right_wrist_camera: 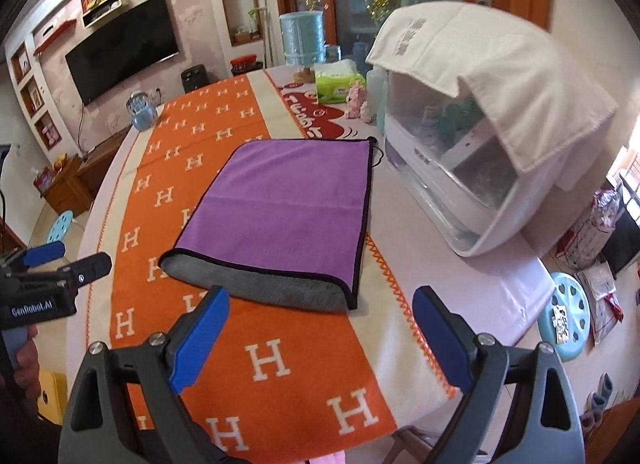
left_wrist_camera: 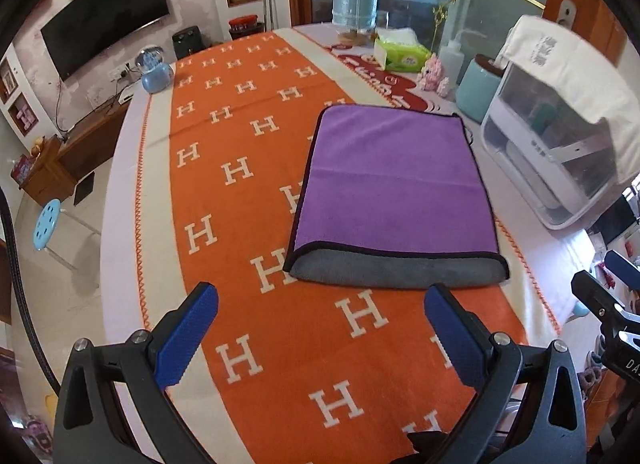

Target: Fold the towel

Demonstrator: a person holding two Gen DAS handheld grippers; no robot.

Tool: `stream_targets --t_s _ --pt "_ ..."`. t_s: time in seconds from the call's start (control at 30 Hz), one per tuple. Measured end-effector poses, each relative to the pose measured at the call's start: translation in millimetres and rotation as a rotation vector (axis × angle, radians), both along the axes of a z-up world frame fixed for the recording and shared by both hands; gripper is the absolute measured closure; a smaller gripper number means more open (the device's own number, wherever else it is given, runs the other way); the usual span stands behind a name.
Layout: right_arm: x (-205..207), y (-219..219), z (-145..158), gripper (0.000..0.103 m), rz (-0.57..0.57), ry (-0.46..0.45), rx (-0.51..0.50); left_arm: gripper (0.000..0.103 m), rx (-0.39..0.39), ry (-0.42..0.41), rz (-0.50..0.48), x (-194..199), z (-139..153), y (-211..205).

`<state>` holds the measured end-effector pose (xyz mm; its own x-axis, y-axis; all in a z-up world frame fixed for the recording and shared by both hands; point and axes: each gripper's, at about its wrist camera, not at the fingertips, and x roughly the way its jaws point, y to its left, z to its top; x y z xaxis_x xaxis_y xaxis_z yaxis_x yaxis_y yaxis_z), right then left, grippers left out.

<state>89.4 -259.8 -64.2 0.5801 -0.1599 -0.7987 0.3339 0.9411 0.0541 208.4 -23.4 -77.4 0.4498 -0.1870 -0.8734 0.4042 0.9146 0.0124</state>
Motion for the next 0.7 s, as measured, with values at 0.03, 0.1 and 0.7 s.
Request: stream_targets --t_s 0.03,0.1,0.7 --pt "4.3 -2.0 -3.8 0.013 0.005 0.008 0.002 0.001 0.004 0.007 -0.005 5.5 -4.6 -1.3" --pt "13.6 -7.0 -13.9 0.014 0.021 0.024 0.008 0.001 0.019 0.019 -0.013 15.0 -12.8 -5.4" --pt "50.8 -44.7 -95.1 0.026 0.105 0.105 0.132 0.001 0.072 0.098 -0.149 85.8 -93.4 -24.0"
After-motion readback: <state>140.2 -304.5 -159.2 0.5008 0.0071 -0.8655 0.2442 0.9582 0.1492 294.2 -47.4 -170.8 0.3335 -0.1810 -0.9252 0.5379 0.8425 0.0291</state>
